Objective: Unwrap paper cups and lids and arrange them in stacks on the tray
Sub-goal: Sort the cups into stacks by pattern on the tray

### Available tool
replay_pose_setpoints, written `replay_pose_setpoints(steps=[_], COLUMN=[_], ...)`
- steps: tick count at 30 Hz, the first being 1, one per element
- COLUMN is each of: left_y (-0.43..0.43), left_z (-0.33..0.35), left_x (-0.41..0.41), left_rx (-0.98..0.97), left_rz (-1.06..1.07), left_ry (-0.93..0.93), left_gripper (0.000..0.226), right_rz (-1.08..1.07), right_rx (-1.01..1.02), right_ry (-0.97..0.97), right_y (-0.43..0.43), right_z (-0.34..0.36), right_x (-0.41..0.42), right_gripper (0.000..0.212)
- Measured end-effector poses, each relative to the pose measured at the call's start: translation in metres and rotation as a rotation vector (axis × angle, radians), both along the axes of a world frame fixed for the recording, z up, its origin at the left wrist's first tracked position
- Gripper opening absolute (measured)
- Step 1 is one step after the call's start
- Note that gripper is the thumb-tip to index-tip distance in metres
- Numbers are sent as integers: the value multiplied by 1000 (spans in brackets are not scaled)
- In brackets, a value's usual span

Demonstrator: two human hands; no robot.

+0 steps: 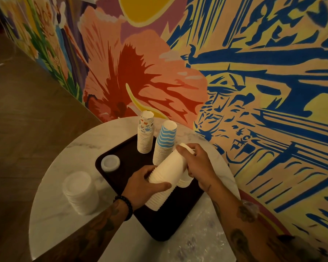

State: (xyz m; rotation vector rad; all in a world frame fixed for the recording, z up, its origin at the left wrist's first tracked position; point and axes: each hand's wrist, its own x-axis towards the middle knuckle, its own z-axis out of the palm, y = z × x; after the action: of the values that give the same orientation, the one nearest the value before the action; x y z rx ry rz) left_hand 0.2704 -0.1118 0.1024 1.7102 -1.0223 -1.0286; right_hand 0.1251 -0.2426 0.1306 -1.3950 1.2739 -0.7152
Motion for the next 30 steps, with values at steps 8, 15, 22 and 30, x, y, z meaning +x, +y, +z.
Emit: replay_pose_setpoints(steps=[8,15,22,30], left_y=[1,5,9,11], left_z=[-6,-7,-6,-4], left_x=[4,17,17,15], left_rx=[66,92,57,53], left_rz=[39,200,215,193], left_ry=[141,357,388,381], left_gripper=[50,37,41,43], right_rz=[-109,-157,9,91], right_rx=[-129,-447,-329,-208], right_ry=[-40,116,405,509], right_y=[-21,-34,-31,-28], right_z=[27,60,16,-14], right_x=[-7,-19,-16,-24], right_gripper=[32,52,70,83])
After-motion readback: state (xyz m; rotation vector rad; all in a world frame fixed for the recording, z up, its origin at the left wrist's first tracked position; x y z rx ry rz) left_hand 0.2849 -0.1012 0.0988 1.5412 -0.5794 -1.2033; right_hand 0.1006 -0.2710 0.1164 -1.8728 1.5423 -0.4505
